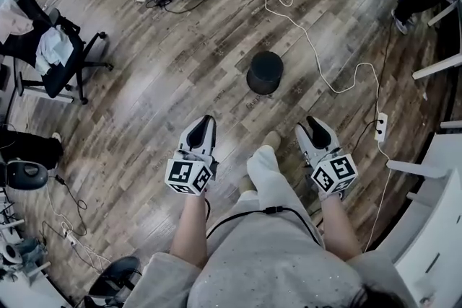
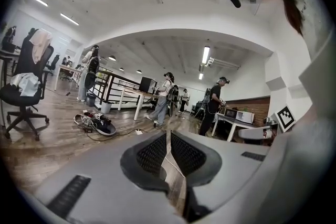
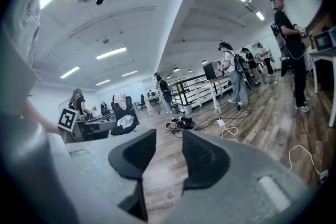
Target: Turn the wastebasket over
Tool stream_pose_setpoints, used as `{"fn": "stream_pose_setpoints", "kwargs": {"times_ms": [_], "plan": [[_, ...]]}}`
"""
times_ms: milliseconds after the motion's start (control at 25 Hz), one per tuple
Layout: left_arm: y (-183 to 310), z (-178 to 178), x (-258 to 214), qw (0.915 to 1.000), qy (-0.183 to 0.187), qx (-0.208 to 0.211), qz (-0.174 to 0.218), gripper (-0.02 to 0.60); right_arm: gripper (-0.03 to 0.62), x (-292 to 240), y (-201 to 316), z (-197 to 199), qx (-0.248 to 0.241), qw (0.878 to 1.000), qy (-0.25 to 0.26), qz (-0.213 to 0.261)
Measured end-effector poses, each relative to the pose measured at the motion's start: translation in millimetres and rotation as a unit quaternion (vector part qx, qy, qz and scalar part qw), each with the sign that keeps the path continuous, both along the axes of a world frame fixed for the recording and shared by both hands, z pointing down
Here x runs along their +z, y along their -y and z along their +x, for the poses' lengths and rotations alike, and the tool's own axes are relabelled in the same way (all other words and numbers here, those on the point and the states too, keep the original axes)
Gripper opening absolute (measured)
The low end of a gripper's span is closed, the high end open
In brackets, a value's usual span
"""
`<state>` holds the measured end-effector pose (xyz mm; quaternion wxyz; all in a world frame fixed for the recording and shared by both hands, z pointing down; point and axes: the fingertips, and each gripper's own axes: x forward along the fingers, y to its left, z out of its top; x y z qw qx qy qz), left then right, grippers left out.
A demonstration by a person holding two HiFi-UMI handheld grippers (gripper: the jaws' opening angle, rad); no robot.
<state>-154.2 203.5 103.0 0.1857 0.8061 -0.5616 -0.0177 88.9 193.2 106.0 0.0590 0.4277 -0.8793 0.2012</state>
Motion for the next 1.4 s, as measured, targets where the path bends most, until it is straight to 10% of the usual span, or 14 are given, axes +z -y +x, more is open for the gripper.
{"fn": "stream_pose_setpoints", "kwargs": {"times_ms": [640,1400], "plan": [[167.0,43.0,25.9,0.9995,-0.013,0.024,-0.015,0.022,0.150,53.6,147.4,19.2,-0.036,0.998,-0.010,-0.052],[283.5,78.0,165.0,0.9899,-0.005,0.137,-0.037,0.023,0.175,191.0,231.3,20.8,-0.043,0.996,-0.054,-0.061]]}}
